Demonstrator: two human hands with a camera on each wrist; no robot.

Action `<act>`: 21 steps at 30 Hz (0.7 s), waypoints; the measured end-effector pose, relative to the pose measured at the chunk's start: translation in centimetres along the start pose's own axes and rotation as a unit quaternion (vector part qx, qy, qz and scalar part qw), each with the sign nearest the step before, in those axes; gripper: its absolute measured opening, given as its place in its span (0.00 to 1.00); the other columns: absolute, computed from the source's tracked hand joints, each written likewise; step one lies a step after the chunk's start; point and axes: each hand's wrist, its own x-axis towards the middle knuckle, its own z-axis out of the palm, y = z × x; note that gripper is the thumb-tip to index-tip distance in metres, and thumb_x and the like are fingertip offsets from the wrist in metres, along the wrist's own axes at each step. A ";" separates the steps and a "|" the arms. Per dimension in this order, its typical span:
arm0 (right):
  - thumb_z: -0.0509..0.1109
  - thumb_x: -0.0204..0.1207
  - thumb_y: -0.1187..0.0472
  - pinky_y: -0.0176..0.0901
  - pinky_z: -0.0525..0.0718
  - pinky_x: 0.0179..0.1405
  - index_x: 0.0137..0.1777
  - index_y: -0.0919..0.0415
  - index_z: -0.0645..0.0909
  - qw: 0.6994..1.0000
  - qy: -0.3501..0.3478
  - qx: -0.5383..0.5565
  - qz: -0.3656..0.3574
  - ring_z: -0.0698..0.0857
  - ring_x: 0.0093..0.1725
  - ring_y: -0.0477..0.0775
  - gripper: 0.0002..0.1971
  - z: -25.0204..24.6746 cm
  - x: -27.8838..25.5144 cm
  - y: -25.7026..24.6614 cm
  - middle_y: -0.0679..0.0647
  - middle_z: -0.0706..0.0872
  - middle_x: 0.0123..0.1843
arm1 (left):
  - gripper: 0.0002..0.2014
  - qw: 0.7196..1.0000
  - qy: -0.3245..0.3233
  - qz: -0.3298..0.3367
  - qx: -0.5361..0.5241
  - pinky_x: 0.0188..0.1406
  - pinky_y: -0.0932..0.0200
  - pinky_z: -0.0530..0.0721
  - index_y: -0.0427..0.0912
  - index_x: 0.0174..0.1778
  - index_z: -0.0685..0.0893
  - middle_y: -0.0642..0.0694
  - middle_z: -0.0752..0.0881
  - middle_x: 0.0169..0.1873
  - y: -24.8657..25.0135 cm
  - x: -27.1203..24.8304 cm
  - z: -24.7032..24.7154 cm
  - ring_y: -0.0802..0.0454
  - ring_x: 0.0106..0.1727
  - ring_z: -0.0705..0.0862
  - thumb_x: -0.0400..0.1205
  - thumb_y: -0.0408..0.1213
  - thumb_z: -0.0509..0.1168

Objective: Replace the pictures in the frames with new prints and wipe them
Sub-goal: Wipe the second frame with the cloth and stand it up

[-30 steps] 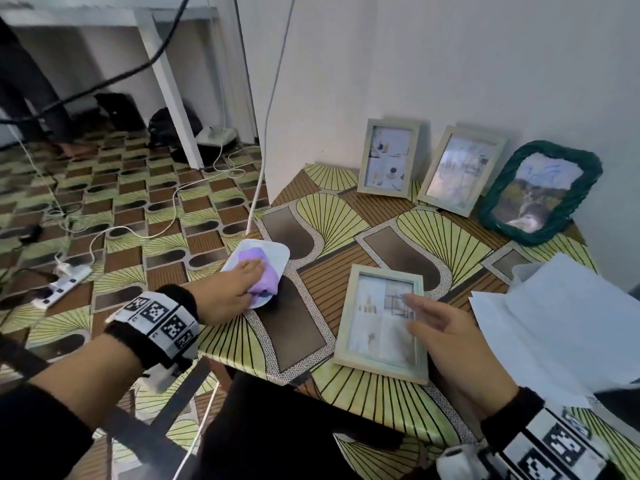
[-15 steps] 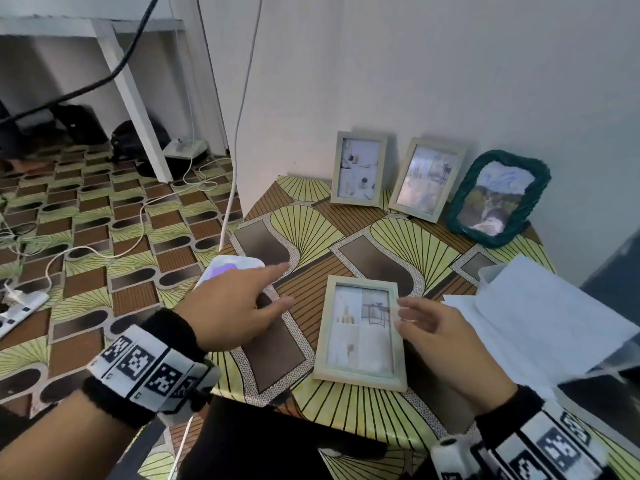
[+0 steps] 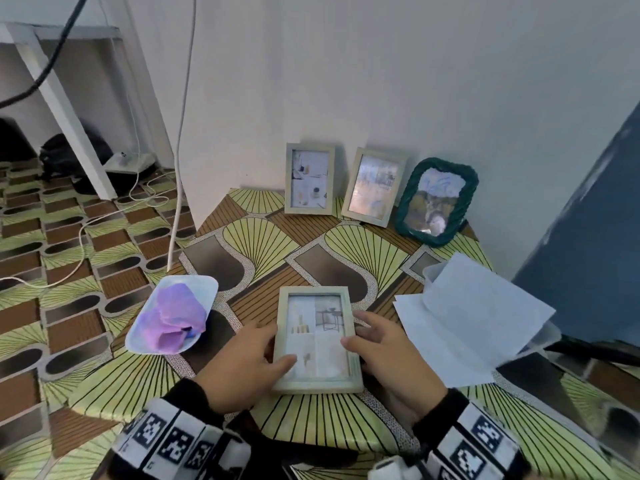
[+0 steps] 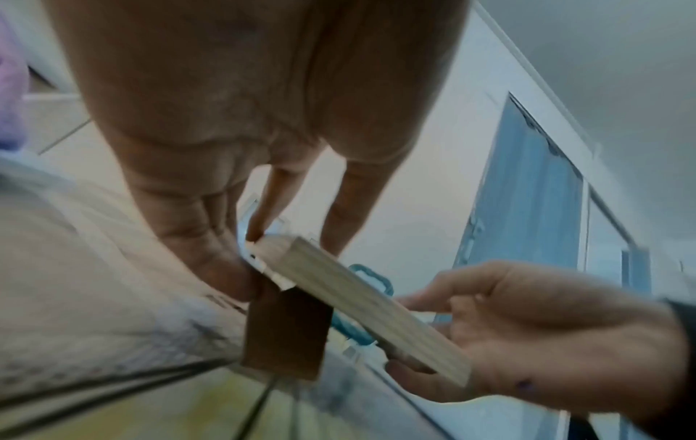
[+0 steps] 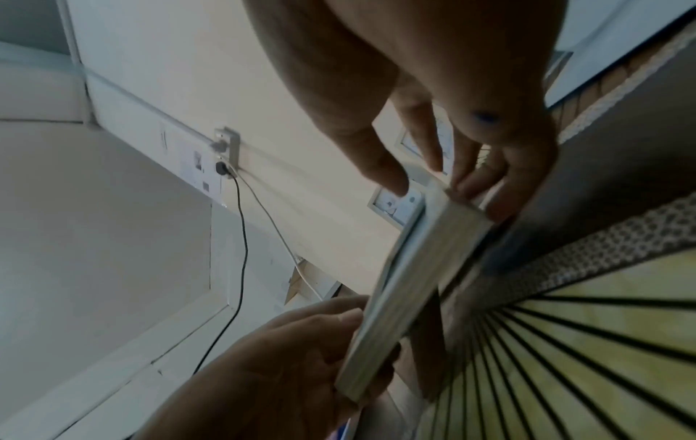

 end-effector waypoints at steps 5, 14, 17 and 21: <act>0.67 0.77 0.77 0.46 0.90 0.47 0.74 0.63 0.74 0.985 0.093 0.144 -0.015 0.90 0.56 0.53 0.25 -0.4 0.1 -1.5 0.56 0.88 0.60 | 0.23 0.928 0.035 0.015 -0.371 0.46 0.66 0.87 0.52 0.65 0.80 0.55 0.92 0.53 0.3 -0.4 -1.0 0.55 0.54 0.90 0.81 0.21 0.66; 0.61 0.84 0.68 0.54 0.92 0.36 0.62 0.73 0.79 0.947 -0.077 0.306 0.053 0.91 0.52 0.68 0.12 -2.4 -1.1 -8.0 0.69 0.89 0.58 | 0.16 0.814 -0.019 0.002 -0.580 0.47 0.58 0.90 0.31 0.57 0.88 0.32 0.89 0.57 2.3 0.6 -5.1 0.44 0.54 0.90 0.75 0.32 0.71; 0.60 0.84 0.67 0.66 0.89 0.46 0.66 0.72 0.75 0.940 -0.085 0.321 0.085 0.88 0.59 0.74 0.14 -2.4 -1.2 -8.8 0.74 0.85 0.63 | 0.19 0.845 -0.031 0.010 -0.534 0.54 0.54 0.90 0.32 0.57 0.90 0.31 0.89 0.57 2.3 0.9 -5.6 0.41 0.55 0.87 0.73 0.39 0.73; 0.57 0.84 0.68 0.61 0.92 0.39 0.61 0.70 0.76 0.942 -0.091 0.307 0.098 0.90 0.51 0.73 0.11 -2.6 -0.9 -8.6 0.73 0.87 0.58 | 0.14 0.852 -0.024 0.021 -0.522 0.38 0.63 0.88 0.43 0.52 0.93 0.36 0.92 0.50 2.2 1.2 -5.5 0.51 0.44 0.90 0.71 0.38 0.75</act>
